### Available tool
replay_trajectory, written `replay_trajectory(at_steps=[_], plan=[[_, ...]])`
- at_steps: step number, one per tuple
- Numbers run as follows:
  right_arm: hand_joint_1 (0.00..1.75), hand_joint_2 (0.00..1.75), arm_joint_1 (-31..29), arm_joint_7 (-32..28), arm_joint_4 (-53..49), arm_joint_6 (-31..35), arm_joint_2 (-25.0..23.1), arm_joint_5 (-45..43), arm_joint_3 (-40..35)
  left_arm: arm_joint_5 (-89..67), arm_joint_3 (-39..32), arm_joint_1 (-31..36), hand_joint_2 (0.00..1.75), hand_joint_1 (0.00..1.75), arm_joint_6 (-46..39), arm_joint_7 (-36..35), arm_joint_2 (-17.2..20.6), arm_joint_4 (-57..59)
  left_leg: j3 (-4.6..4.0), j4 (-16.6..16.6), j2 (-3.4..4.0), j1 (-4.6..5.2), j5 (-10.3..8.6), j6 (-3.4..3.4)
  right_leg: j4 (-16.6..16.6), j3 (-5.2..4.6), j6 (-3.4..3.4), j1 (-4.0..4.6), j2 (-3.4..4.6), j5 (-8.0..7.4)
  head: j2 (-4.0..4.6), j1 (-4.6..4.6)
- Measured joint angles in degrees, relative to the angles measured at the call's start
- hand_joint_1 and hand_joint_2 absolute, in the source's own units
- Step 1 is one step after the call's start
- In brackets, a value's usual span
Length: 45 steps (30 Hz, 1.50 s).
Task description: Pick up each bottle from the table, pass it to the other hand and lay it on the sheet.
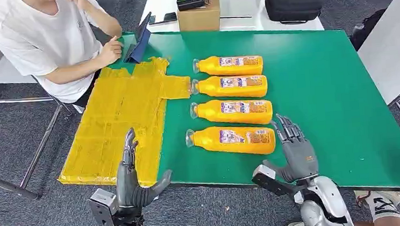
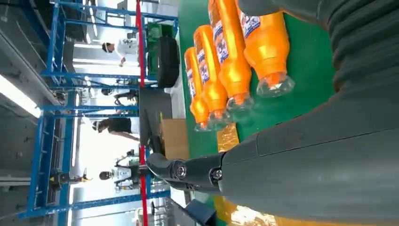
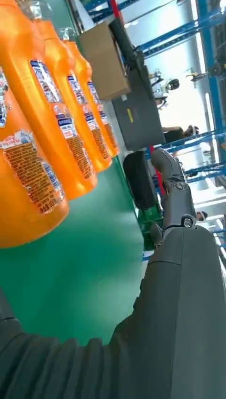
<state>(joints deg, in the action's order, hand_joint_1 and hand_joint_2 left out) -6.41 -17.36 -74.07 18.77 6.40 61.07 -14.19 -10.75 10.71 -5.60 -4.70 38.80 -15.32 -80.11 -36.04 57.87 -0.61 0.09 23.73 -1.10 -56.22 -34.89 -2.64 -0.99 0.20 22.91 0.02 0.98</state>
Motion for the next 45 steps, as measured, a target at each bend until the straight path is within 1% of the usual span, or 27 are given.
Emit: replay_trajectory(at_steps=[8, 13, 30, 36, 40, 45], plan=[[0.00, 1.75, -7.30, -0.31, 9.43, -3.85, 0.00, -1.62, -1.81, 0.00, 1.31, 1.16, 1.75, 0.00, 0.61, 0.02, 0.00, 1.09, 0.00, 0.00, -0.01, 0.00, -0.06, -0.06, -0.01, 0.01, -0.03, 0.00, -0.01, -0.02, -0.02, -0.02], [0.00, 1.75, -9.83, -0.52, 13.16, -4.83, -0.07, -1.70, -3.19, 0.00, 1.57, 1.64, 1.75, 0.00, 0.85, 0.02, 0.00, 1.49, -0.01, 0.01, -0.01, 0.00, -0.06, -0.06, -0.02, 0.00, -0.03, 0.00, 0.00, -0.02, -0.02, 0.00], [0.00, 1.75, -12.50, -1.22, 19.47, -5.05, -0.11, -1.64, -5.60, 0.00, 1.81, 2.07, 1.75, 0.00, 1.11, 0.02, 0.00, 2.14, -0.02, 0.01, -0.01, 0.00, -0.05, -0.07, -0.01, 0.00, -0.04, 0.00, -0.01, -0.02, -0.02, 0.00], [0.00, 1.75, -15.64, 2.06, 24.11, -6.47, 0.37, 1.25, -8.40, 0.02, 1.81, 2.09, 1.75, 0.00, 1.18, 0.02, 0.00, 2.23, -0.02, 0.01, -0.01, 0.00, -0.05, -0.07, -0.02, 0.00, -0.04, 0.00, 0.00, -0.02, 0.00, 0.00], [0.00, 1.75, -17.50, 2.36, 26.25, -6.43, 0.46, 1.55, -9.68, 0.02, 1.81, 2.09, 1.75, 0.00, 1.18, 0.02, 0.00, 2.23, -0.02, 0.02, -0.02, 0.00, -0.05, -0.07, -0.01, 0.00, -0.04, 0.00, -0.01, -0.02, -0.02, 0.00], [0.00, 1.75, -18.17, 2.67, 27.38, -6.43, 0.44, 1.53, -10.34, 0.04, 1.81, 2.09, 1.75, 0.00, 1.18, 0.00, 0.00, 2.23, -0.02, 0.02, -0.02, 0.00, -0.05, -0.07, -0.02, 0.00, -0.04, 0.00, -0.01, -0.02, -0.02, 0.00]])
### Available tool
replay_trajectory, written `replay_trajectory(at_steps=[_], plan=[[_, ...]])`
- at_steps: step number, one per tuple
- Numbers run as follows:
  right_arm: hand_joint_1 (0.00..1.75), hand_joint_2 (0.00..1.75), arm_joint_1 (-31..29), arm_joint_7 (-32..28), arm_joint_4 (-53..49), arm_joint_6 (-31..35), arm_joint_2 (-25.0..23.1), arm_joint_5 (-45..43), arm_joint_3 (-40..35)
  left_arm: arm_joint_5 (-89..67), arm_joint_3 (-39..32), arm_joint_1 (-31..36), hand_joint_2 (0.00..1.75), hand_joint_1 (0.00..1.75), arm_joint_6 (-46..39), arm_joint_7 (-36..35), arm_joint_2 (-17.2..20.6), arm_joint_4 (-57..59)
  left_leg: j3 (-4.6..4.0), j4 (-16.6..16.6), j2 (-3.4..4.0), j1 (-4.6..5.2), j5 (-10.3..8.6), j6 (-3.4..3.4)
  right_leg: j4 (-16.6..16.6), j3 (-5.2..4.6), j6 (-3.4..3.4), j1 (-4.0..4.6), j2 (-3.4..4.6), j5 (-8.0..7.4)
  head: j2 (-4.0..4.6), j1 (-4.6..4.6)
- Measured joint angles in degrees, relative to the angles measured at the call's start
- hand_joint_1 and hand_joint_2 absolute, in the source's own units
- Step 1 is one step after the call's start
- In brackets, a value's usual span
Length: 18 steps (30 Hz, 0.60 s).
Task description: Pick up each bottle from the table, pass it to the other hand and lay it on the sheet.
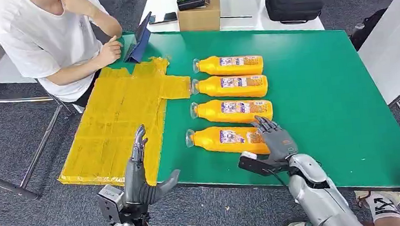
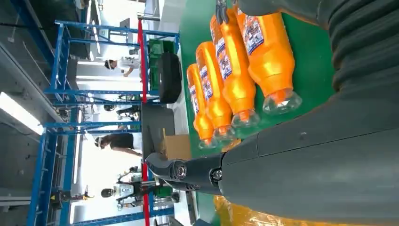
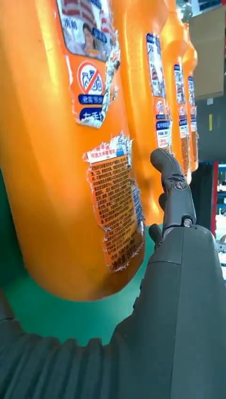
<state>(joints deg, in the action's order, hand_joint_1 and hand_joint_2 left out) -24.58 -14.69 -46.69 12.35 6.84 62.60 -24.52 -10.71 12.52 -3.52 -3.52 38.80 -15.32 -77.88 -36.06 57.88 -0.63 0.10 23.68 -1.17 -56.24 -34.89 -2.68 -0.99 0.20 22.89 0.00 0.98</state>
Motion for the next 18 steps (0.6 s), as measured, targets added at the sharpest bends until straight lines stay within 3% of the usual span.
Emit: replay_trajectory(at_steps=[15, 16, 17, 18], plan=[[0.00, 1.75, -0.44, -3.39, 2.53, 0.50, -1.64, -4.20, -0.68, 0.26, 0.15, 0.86, 1.75, 0.00, 0.00, 0.02, 0.00, 0.17, 0.01, 0.00, 0.01, 0.00, 0.00, 0.00, 0.00, 0.00, 0.00, 0.00, 0.00, 0.00, 0.00, 0.00], [0.44, 1.75, -0.45, -3.52, 2.73, 0.57, -1.82, -4.22, -0.74, 0.26, 0.15, 0.92, 1.75, 0.00, 0.00, 0.02, 0.00, 0.17, 0.01, 0.00, 0.01, 0.00, 0.00, 0.00, 0.00, 0.00, 0.00, 0.00, 0.00, 0.00, 0.00, 0.00], [1.57, 1.75, -0.45, -3.78, 2.95, 0.57, -1.92, -4.33, -0.87, 0.26, 0.15, 0.97, 1.75, 0.00, -0.02, 0.02, 0.00, 0.17, 0.01, 0.00, 0.01, 0.00, 0.00, 0.00, 0.00, 0.00, 0.00, 0.00, 0.00, 0.00, 0.00, -0.02], [1.75, 1.75, -0.46, -4.02, 3.10, 0.55, -1.97, -4.46, -0.96, 0.26, 0.13, 0.99, 1.75, 0.00, -0.09, 0.02, 0.00, 0.17, 0.01, 0.00, 0.01, 0.00, 0.00, 0.00, 0.00, 0.00, 0.00, 0.00, 0.00, 0.00, 0.00, 0.00]])
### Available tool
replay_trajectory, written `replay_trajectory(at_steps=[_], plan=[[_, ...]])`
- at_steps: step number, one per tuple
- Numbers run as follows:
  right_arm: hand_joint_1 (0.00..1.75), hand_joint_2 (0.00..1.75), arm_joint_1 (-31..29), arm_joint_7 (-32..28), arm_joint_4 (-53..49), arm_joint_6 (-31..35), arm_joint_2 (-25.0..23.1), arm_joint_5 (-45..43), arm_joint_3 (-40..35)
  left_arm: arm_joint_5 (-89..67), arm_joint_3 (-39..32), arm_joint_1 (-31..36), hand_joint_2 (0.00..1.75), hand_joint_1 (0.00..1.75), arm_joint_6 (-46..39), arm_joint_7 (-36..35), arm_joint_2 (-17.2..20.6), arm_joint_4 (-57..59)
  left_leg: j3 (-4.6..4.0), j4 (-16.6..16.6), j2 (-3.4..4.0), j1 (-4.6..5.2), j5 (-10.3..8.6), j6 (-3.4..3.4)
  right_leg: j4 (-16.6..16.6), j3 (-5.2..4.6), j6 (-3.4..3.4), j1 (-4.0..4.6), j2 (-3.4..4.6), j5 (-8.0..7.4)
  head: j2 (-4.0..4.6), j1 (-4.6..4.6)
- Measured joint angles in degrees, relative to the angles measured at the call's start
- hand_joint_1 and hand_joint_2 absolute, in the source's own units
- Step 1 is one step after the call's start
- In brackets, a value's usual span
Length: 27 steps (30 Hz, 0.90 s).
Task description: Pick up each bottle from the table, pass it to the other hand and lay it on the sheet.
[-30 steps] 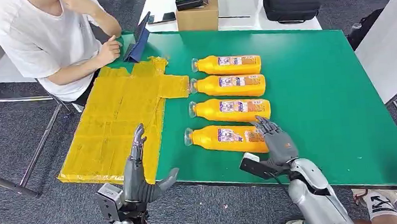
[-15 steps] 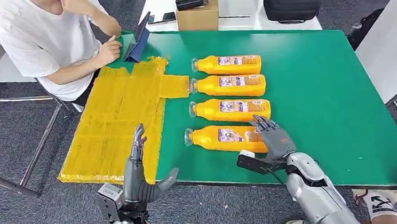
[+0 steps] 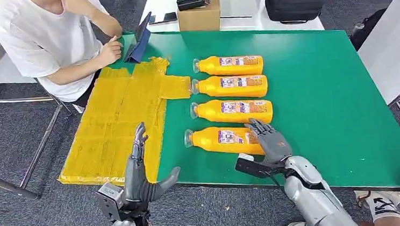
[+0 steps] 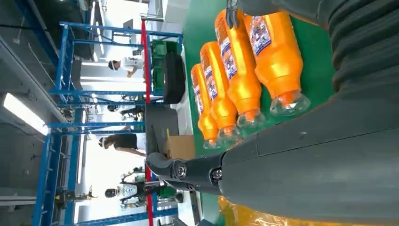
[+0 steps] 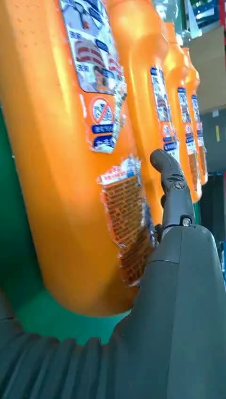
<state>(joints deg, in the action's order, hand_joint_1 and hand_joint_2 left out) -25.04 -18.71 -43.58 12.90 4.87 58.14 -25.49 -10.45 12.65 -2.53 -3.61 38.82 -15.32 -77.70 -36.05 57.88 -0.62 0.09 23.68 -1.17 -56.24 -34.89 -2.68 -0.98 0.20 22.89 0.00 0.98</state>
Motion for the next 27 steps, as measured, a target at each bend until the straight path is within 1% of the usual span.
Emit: replay_trajectory(at_steps=[5, 11, 27], plan=[[1.75, 1.75, -0.38, -1.83, 0.94, -2.10, -0.02, -1.96, -0.09, 0.22, -0.15, 0.07, 1.75, 0.00, 0.00, 0.00, 0.00, 0.00, 0.00, 0.00, 0.01, 0.00, 0.00, 0.00, 0.00, 0.00, 0.00, 0.00, 0.00, 0.00, 0.00, 0.00], [1.75, 1.75, -0.98, -3.06, 1.90, -3.02, -0.02, -3.87, -0.15, 0.70, -0.13, 0.44, 1.75, 0.00, 0.02, 0.15, 0.00, 0.00, 0.01, 0.00, 0.00, 0.00, 0.00, 0.00, 0.01, 0.01, 0.00, 0.00, 0.00, 0.00, 0.00, 0.00], [1.75, 1.75, -4.26, -2.86, 5.53, -6.10, 0.63, -4.87, -2.54, 0.90, -0.11, 0.77, 1.75, 0.00, 0.00, 0.17, 0.00, 0.00, 0.19, 0.00, 0.11, 0.00, 0.00, 0.00, 0.02, 0.11, 0.00, 0.00, 0.02, -0.01, 0.00, 0.00]])
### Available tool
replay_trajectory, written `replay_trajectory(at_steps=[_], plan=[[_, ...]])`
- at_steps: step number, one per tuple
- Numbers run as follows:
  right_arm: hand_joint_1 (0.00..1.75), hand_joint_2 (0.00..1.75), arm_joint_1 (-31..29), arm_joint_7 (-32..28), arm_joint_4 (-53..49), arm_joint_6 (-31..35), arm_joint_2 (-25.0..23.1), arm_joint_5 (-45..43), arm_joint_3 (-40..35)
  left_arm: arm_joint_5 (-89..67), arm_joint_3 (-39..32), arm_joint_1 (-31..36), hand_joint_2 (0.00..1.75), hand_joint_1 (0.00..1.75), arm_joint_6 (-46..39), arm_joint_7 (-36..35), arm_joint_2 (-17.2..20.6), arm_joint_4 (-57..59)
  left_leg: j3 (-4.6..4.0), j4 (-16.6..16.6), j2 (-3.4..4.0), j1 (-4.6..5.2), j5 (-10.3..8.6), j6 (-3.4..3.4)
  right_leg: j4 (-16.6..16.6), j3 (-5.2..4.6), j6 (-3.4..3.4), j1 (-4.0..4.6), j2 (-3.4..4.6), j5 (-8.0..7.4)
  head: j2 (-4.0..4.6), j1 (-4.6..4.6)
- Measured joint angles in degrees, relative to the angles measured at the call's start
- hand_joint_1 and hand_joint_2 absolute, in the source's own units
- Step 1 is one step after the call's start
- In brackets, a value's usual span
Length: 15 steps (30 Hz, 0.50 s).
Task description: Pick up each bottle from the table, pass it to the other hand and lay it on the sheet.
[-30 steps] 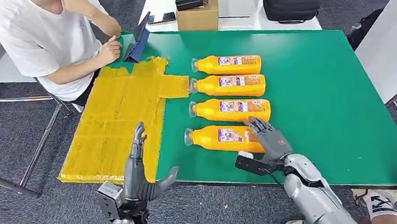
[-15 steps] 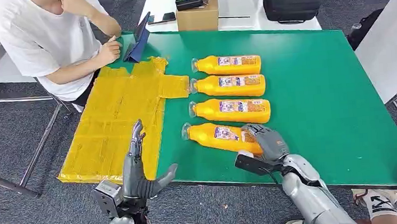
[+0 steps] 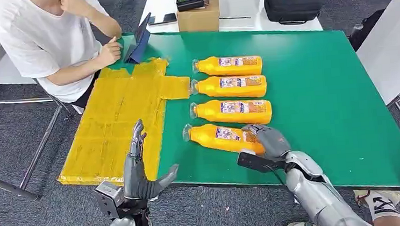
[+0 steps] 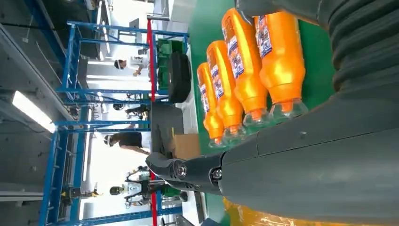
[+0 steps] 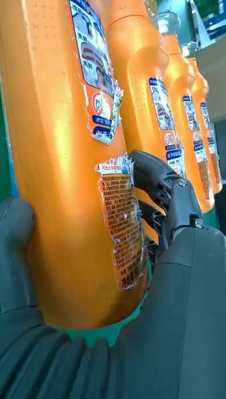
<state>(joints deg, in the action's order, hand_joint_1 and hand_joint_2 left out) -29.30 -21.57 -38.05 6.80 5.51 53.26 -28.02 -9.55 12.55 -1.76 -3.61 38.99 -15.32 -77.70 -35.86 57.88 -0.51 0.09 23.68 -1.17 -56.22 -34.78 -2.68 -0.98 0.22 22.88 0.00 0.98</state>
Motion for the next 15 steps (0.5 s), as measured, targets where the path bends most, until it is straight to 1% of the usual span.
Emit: replay_trajectory(at_steps=[4, 7, 11, 15], plan=[[1.75, 1.75, 0.01, -0.79, 0.37, -0.13, 0.13, -2.21, -0.17, 0.00, -0.04, 0.00, 1.75, 0.00, -0.09, 0.04, 0.00, 0.00, 0.07, 0.00, -0.02, 0.00, 0.00, 0.00, 0.00, 0.08, 0.00, 0.00, 0.00, 0.00, 0.00, 0.00], [1.75, 1.75, 1.03, -3.25, 0.20, -0.20, 0.02, -6.68, 0.15, 0.00, -0.07, -0.03, 1.75, 0.00, -0.17, 0.04, 0.00, -0.07, 0.07, 0.00, -0.09, 0.00, 0.00, 0.00, 0.00, 0.13, 0.00, 0.00, -0.01, 0.01, 0.00, 0.00], [1.75, 1.75, 5.08, -7.45, -4.14, 0.48, -0.96, -12.14, 2.36, 0.04, -0.22, -0.08, 1.75, 0.00, -0.26, -0.04, 0.00, -0.24, 0.02, 0.00, -0.07, 0.00, 0.02, 0.00, -0.02, 0.09, 0.00, 0.00, -0.01, 0.01, 0.00, -0.02], [1.75, 1.75, 9.70, -8.26, -11.02, 1.25, -2.43, -13.92, 4.42, 0.72, -0.48, -0.10, 1.75, 0.00, -0.24, -0.61, -0.02, -0.26, -0.15, 0.00, -0.11, 0.00, 0.02, 0.01, -0.02, -0.08, 0.00, 0.01, -0.02, 0.03, 0.02, 0.02]])
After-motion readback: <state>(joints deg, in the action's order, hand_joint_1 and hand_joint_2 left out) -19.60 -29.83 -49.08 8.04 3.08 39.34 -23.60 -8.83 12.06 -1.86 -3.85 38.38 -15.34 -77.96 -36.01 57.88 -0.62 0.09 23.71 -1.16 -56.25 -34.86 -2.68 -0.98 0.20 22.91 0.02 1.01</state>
